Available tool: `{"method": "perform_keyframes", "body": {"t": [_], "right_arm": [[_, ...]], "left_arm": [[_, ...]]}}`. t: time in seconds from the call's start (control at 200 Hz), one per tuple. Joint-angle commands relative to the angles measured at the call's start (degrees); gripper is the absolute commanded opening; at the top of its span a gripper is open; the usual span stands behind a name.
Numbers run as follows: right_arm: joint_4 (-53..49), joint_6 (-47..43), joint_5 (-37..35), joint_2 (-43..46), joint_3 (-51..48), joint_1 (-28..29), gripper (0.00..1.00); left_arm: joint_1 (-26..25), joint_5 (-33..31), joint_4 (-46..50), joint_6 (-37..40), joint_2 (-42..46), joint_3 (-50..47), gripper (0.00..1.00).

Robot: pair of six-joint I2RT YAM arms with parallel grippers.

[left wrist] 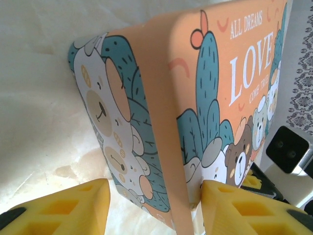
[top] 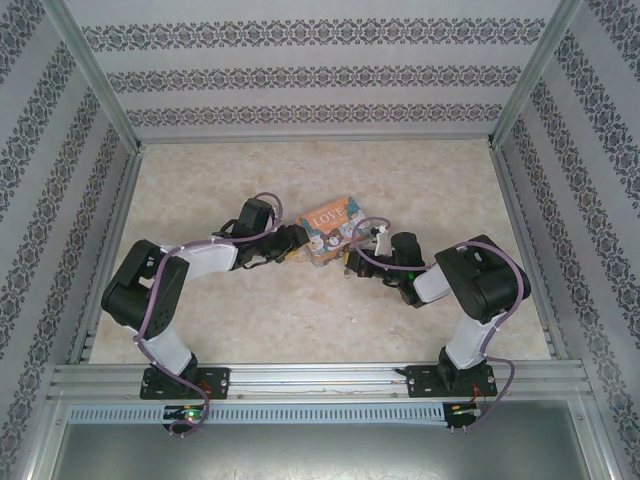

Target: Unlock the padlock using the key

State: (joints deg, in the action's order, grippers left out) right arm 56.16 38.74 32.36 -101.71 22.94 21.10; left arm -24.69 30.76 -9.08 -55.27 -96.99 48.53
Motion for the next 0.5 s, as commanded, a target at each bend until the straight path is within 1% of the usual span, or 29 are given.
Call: {"method": "perform_keyframes", "body": {"t": [0.0, 0.145, 0.31, 0.495], "right_arm": [[5.91, 3.64, -2.34, 1.14, -0.2, -0.76, 0.0], [9.49, 7.29, -3.98, -0.18, 0.15, -0.76, 0.0], [10.89, 9.41, -7.0, -1.55, 0.74, -0.96, 0.0], [11.51, 10.63, -7.31, -3.2, 2.16, -2.28, 0.0]], "left_arm": [[-1.12, -2.25, 4.27, 1.57, 0.27, -1.84, 0.51], [-2.27, -2.51, 4.27, 1.39, -0.64, -1.92, 0.51], [-3.26, -2.68, 4.25, 1.21, -1.94, -1.51, 0.51], [-3.75, -2.79, 4.33, 1.1, -3.25, -1.38, 0.51]]}}
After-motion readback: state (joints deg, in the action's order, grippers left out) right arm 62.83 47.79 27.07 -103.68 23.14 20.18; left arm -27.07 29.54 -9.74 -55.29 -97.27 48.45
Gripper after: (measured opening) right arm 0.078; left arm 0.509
